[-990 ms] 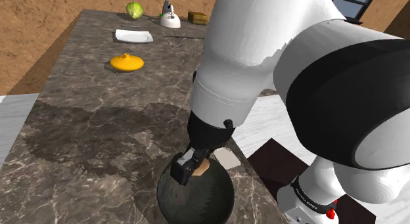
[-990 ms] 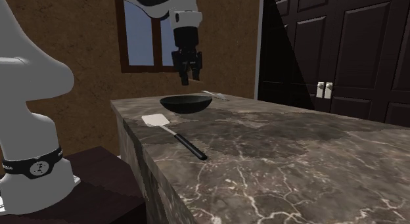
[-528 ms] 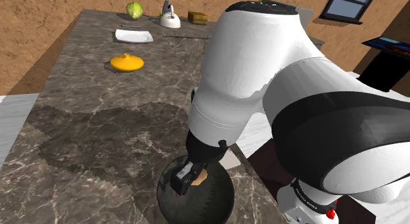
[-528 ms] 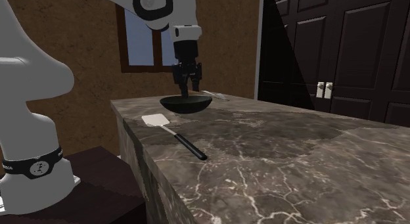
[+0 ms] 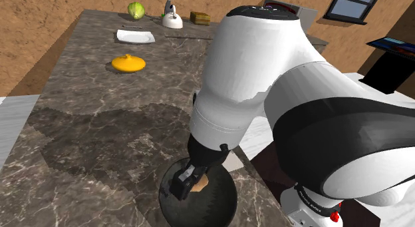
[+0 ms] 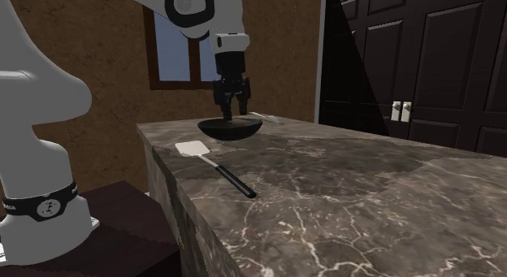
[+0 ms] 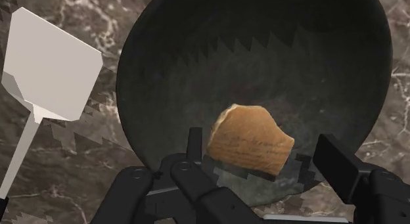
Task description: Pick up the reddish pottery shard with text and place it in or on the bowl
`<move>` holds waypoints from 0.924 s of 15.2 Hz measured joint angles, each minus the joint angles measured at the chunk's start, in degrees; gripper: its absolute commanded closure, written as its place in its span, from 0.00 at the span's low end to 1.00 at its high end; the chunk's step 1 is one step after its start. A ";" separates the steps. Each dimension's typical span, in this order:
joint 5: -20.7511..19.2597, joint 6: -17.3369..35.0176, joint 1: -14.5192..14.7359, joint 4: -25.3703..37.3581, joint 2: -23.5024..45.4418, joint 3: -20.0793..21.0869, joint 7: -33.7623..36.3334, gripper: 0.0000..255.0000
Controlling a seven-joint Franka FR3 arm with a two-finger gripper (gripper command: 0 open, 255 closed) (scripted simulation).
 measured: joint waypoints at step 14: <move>-0.24 -7.97 0.30 4.74 -3.27 -2.36 -0.39 0.00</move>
